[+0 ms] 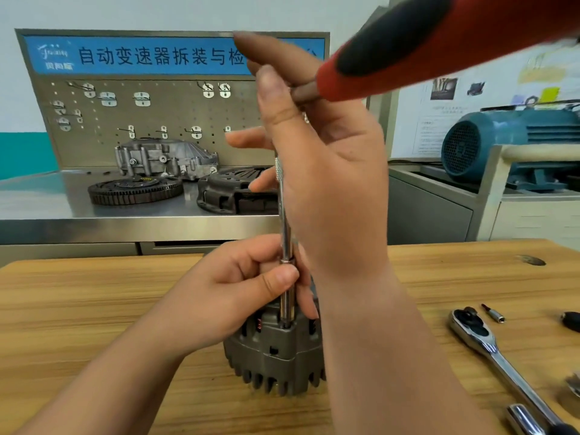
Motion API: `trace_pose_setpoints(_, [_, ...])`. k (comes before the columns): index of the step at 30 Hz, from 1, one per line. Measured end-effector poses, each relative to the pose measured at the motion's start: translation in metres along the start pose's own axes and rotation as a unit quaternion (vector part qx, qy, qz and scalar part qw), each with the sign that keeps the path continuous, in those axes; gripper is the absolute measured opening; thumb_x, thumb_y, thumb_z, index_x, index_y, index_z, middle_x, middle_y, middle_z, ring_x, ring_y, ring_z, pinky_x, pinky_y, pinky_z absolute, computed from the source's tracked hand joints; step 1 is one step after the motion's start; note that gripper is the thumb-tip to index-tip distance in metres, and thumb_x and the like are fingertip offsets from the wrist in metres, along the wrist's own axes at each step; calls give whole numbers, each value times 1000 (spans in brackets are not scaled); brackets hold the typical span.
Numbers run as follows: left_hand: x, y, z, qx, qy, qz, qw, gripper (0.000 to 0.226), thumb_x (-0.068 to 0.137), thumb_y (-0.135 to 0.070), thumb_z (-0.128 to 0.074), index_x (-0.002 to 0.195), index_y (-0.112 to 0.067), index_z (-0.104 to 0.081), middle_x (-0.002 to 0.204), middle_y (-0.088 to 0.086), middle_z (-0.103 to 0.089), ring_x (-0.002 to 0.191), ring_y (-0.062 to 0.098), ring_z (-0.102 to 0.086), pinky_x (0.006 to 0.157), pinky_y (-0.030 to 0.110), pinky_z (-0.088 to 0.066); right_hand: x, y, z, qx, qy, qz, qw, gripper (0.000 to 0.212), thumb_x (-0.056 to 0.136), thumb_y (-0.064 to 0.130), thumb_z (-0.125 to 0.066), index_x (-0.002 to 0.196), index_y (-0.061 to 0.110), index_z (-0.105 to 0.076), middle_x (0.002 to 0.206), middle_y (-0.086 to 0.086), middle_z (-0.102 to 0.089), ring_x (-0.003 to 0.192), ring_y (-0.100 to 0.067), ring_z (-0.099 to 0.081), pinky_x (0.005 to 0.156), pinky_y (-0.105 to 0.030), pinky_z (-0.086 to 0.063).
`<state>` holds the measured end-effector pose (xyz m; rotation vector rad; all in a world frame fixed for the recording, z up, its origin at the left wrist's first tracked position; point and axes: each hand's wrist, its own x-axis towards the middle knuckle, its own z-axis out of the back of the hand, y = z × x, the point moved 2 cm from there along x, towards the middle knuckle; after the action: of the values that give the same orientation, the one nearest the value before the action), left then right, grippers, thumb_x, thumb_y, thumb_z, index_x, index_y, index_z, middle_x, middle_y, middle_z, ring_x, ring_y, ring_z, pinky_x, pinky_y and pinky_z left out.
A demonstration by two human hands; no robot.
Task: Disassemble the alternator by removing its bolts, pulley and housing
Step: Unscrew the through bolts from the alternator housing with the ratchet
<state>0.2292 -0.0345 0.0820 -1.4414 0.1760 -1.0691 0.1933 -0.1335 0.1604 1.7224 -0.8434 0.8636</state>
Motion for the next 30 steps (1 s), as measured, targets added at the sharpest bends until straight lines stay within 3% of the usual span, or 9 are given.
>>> trace_pose_setpoints(3, [0, -2, -2, 1, -5, -7, 1000, 28, 87, -41, -61, 99, -18, -70, 88, 2, -73, 83, 8, -69, 76, 18, -53, -2, -3, -3, 31, 1, -39, 999, 24, 99, 10, -50, 118, 7, -64, 98, -11, -64, 70, -21, -67, 44, -16, -44])
trace_pose_setpoints(7, [-1, -3, 0, 19, -2, -4, 1000, 41, 90, -41, -56, 108, -4, -60, 97, 20, -69, 89, 19, -68, 79, 24, -55, 0, -7, 1, 92, -4, -96, 991, 32, 104, 26, -37, 128, 16, -56, 131, -5, -61, 64, -20, -70, 41, -17, -46])
trace_pose_setpoints(9, [-1, -4, 0, 17, 7, -7, 1000, 39, 92, -38, -52, 105, -2, -60, 94, 11, -70, 88, 14, -68, 78, 22, -54, 1, -9, 3, 123, -7, -130, 984, 34, 105, 34, -33, 124, 16, -54, 127, -7, -64, 60, -22, -69, 40, -18, -46])
trace_pose_setpoints(13, [-1, -3, 0, 16, 2, -2, 1000, 34, 93, -32, -56, 97, 2, -60, 87, 3, -72, 81, 12, -69, 73, 20, -54, 1, -16, 5, 159, 15, -200, 967, 42, 104, 44, -25, 115, 13, -51, 101, -5, -74, 54, -20, -66, 39, -19, -44])
trace_pose_setpoints(15, [-1, 0, 0, 23, -4, -1, 1000, 30, 92, -26, -55, 98, 3, -59, 84, 7, -70, 79, 14, -69, 73, 22, -54, 0, -16, 4, 161, 8, -198, 967, 38, 104, 42, -29, 116, 16, -53, 101, -6, -73, 54, -18, -65, 40, -19, -45])
trace_pose_setpoints(18, [0, 3, 1, 22, -20, 6, 1000, 28, 89, -25, -53, 100, 0, -60, 86, 18, -71, 80, 19, -70, 73, 25, -56, 1, -11, 5, 96, -4, -127, 987, 31, 104, 29, -39, 126, 17, -57, 122, -14, -65, 61, -17, -67, 42, -17, -46])
trace_pose_setpoints(22, [-1, 1, 1, 43, -24, -1, 999, 27, 88, -32, -60, 101, -8, -63, 92, 18, -71, 83, 17, -70, 74, 24, -56, 1, -6, 1, 21, -5, -24, 999, 26, 100, 11, -47, 122, 5, -62, 103, -15, -61, 68, -16, -66, 43, -16, -44])
trace_pose_setpoints(26, [-2, 0, 0, 33, -22, -3, 999, 45, 88, -45, -59, 104, -3, -61, 92, 25, -67, 85, 24, -68, 77, 28, -57, 0, -6, -1, 71, -14, -81, 994, 28, 103, 18, -41, 122, 8, -59, 122, -12, -62, 69, -19, -66, 41, -16, -45])
trace_pose_setpoints(30, [-2, -1, 1, 35, -20, 3, 999, 32, 92, -33, -53, 97, -3, -63, 86, 5, -73, 82, 16, -69, 74, 25, -56, 2, -8, 4, 130, -27, -142, 981, 31, 105, 30, -34, 118, 10, -54, 123, -11, -65, 59, -20, -67, 39, -18, -44])
